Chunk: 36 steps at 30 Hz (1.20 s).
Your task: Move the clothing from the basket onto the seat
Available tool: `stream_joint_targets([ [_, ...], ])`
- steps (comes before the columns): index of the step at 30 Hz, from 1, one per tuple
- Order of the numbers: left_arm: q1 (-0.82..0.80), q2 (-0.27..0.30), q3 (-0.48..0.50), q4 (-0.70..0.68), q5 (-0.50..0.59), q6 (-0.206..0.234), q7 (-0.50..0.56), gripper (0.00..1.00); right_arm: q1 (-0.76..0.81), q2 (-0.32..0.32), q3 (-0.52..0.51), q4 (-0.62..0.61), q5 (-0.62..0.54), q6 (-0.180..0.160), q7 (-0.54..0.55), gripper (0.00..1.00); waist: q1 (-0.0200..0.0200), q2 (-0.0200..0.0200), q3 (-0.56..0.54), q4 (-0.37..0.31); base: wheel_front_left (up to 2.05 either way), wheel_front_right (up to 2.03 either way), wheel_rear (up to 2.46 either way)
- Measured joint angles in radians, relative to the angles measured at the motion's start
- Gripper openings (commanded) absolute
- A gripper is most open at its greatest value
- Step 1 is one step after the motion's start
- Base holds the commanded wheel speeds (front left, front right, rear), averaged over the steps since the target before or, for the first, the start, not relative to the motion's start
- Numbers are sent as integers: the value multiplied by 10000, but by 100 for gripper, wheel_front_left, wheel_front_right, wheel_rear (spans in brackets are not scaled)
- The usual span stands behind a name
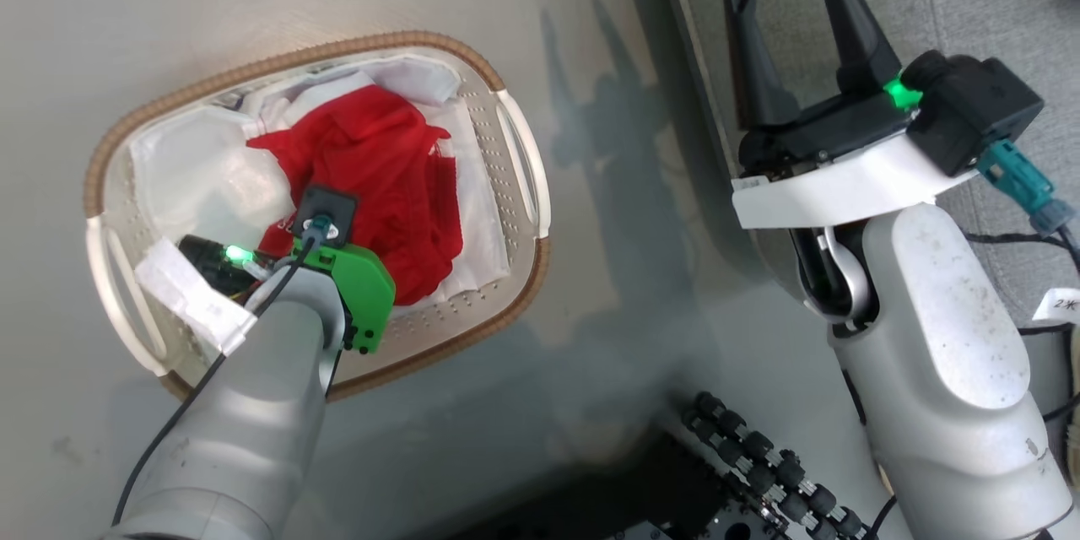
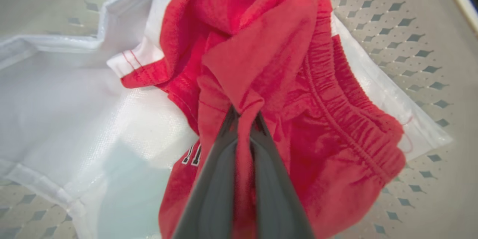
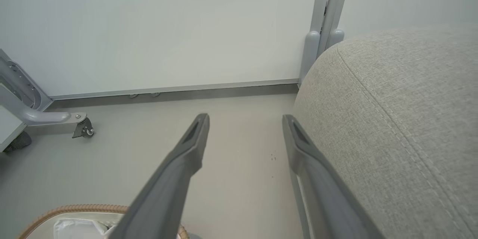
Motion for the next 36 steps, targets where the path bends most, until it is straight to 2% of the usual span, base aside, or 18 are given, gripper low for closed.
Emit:
stream_joint_targets([
  [10, 1119, -12, -353, -1344, -742, -382, -337, 0, 670, 15, 157, 610, -518, 0, 0, 100, 0, 0, -1375, 391, 0, 0, 0],
  [24, 2937, -19, -667, -4121, -1624, -148, -353, 0, 1824, -12, -58, 1471, -1034, 0, 0, 100, -1, 0, -3452, 1367, 0, 0, 0],
  [36, 4045, -17, -240, -5668, -1367, -245, -366, 0, 2808, -115, -12, 1929, -1095, 0, 0, 100, -1, 0, -5171, 2129, 0, 0, 0],
])
